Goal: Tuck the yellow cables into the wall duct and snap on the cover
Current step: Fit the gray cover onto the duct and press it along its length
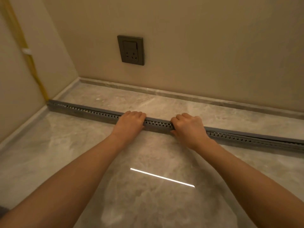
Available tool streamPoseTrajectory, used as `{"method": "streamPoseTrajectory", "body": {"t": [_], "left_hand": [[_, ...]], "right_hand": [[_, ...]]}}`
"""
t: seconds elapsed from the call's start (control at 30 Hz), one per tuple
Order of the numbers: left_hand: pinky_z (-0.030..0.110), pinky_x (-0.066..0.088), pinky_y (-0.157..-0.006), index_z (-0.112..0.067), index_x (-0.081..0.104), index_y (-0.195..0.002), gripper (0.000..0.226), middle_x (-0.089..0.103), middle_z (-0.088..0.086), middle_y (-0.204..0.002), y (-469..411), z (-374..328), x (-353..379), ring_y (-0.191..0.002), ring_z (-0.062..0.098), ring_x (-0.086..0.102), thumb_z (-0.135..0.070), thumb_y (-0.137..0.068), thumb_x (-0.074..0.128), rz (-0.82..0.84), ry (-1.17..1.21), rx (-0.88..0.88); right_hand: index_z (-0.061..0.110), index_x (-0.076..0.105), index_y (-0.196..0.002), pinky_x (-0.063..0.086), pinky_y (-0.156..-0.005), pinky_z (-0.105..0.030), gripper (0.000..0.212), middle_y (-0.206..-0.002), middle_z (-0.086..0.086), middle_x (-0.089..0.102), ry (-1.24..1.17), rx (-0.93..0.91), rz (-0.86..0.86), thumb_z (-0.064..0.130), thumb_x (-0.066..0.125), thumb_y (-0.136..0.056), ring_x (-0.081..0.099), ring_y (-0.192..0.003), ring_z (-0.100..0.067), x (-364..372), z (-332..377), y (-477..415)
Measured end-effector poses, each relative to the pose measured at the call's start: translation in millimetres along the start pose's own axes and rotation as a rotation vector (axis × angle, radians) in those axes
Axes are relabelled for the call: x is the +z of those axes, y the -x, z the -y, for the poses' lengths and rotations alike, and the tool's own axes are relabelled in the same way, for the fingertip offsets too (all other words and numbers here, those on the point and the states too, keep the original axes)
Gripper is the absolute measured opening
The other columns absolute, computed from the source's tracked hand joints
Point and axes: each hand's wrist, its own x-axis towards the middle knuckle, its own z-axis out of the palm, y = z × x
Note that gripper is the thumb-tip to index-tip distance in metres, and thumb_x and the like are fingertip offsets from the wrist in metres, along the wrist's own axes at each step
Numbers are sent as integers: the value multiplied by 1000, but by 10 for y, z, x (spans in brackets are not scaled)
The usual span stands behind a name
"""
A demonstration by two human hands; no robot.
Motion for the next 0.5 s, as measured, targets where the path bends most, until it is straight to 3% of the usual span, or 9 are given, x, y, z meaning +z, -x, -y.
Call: {"method": "streamPoseTrajectory", "body": {"t": [0.17, 0.23, 0.37, 0.5], "left_hand": [[35, 37, -96, -12, 48, -115, 24, 58, 6, -119, -2, -250, -95, -109, 24, 53, -20, -92, 48, 43, -76, -94], [35, 39, -97, -12, 48, -119, 28, 57, 6, -123, -6, -405, -131, -112, 24, 52, -18, -92, 48, 28, -55, -79], [32, 39, -90, -13, 50, -114, 25, 60, 4, -116, -57, -674, -172, -107, 22, 53, -13, -90, 47, -11, -56, -47], [31, 42, -80, -14, 55, -107, 19, 63, 2, -104, -61, -673, -218, -98, 21, 57, -16, -91, 47, -22, -93, -13]], "right_hand": [[13, 56, -104, 30, -58, -30, 17, -102, -3, 62, 10, -7, -27, 20, 50, -90, 54, -95, -23, 5, -3, 31], [13, 60, -97, 31, -55, -29, 14, -94, -3, 64, 12, -12, -53, 20, 59, -84, 57, -88, -23, -24, 5, 52], [15, 64, -59, 29, -39, -19, 26, -55, 1, 62, 72, -13, -112, 22, 87, -50, 59, -52, -18, -104, 18, 89], [16, 64, -59, 31, -38, -19, 26, -54, 2, 61, 36, -12, -129, 23, 87, -51, 58, -51, -17, -67, 28, 123]]}}
